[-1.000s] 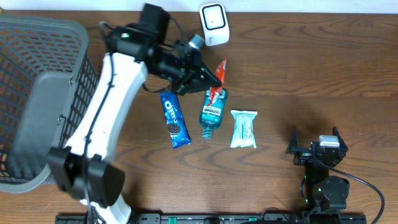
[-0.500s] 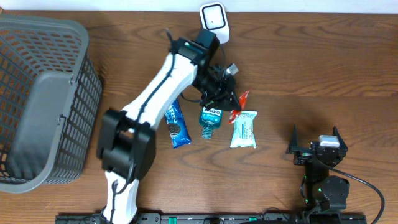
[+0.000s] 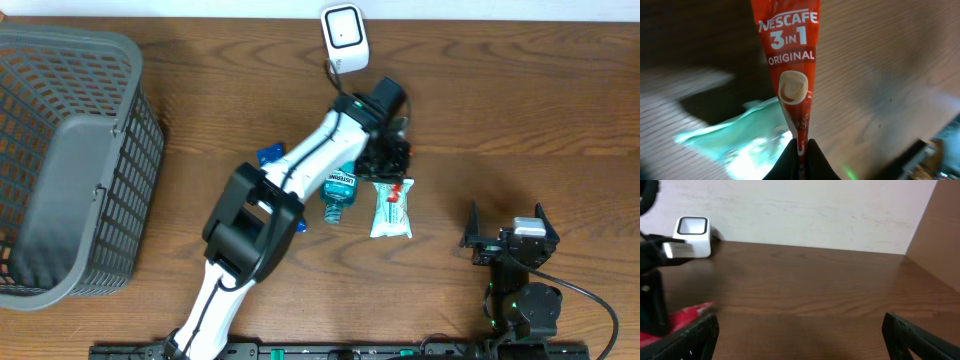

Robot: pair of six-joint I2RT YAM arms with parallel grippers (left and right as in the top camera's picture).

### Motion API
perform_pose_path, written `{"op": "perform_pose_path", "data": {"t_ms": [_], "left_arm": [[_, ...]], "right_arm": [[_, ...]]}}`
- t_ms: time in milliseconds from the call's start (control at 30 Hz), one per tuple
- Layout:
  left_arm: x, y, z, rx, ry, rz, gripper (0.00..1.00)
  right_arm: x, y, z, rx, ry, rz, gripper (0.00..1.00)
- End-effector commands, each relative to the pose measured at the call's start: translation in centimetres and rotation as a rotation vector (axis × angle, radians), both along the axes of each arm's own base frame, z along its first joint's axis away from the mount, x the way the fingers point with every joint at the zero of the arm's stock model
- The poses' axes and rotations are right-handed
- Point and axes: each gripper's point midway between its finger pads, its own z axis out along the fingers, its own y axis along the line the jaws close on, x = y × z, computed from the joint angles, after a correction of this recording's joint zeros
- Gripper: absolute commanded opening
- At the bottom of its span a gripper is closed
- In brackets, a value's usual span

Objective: Scan the item barcode
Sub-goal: 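Carry the sachet right and drop it right of the wipes pack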

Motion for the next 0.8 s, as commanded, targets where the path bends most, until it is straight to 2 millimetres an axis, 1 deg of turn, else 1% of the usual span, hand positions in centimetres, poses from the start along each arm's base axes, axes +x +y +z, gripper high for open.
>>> {"op": "perform_pose_path", "data": {"t_ms": [0,100,167,233,267,333,367,433,467,500,533,567,633,700,767], "left_arm": [[0.6,-0.6,-0.5,0.078,-0.106,0.022,0.08],[0.9,-0.7,-1.1,0.165,-0.197,0.033,0.08],[0.7,-1.0,-1.2,0.198,-0.240,0.028,0.08],[0.2,-1.9,-1.1,0.187,-0.254,0.015,0.08],[-0.3,-2.9,-0.9,0.168,-0.261,0.017,0.08],[-0.7,-4.0,-0.7,0.146,-0.279,0.006,0.08],[-0.9,-4.4,-0.6,0.139,-0.285,0.001,0.11],[-0.9,-4.6,-0.6,0.142,-0.304,0.000,0.37],[-0.7,-4.5,-0.6,0.152,-0.313,0.006,0.42],[-0.4,-4.3,-0.6,0.160,-0.321,0.011,0.55],[-0.2,-4.0,-0.6,0.168,-0.324,0.017,0.64],[0.0,-3.8,-0.5,0.170,-0.324,0.019,0.67],[0.6,-3.0,0.0,0.180,-0.325,0.022,0.68],[1.5,-1.9,1.4,0.189,-0.343,0.021,0.70],[2.9,-0.3,3.2,0.211,-0.385,0.046,0.73]], "right_arm": [[0.0,-0.1,0.0,-0.006,-0.002,-0.002,0.99],[0.0,-0.1,0.0,-0.006,-0.002,-0.002,0.99],[0.0,-0.1,0.0,-0.006,-0.002,-0.002,0.99],[0.0,-0.1,0.0,-0.006,-0.002,-0.002,0.99],[0.0,-0.1,0.0,-0.006,-0.002,-0.002,0.99],[0.0,-0.1,0.0,-0.006,-0.002,-0.002,0.99],[0.0,-0.1,0.0,-0.006,-0.002,-0.002,0.99],[0.0,-0.1,0.0,-0.006,-0.002,-0.002,0.99],[0.0,-0.1,0.0,-0.006,-0.002,-0.002,0.99],[0.0,-0.1,0.0,-0.006,-0.002,-0.001,0.99],[0.0,-0.1,0.0,-0.006,-0.002,-0.002,0.99],[0.0,-0.1,0.0,-0.006,-0.002,-0.002,0.99],[0.0,-0.1,0.0,-0.006,-0.003,-0.002,0.99],[0.0,-0.1,0.0,-0.006,-0.003,-0.002,0.99],[0.0,-0.1,0.0,-0.006,-0.003,-0.002,0.99]]}}
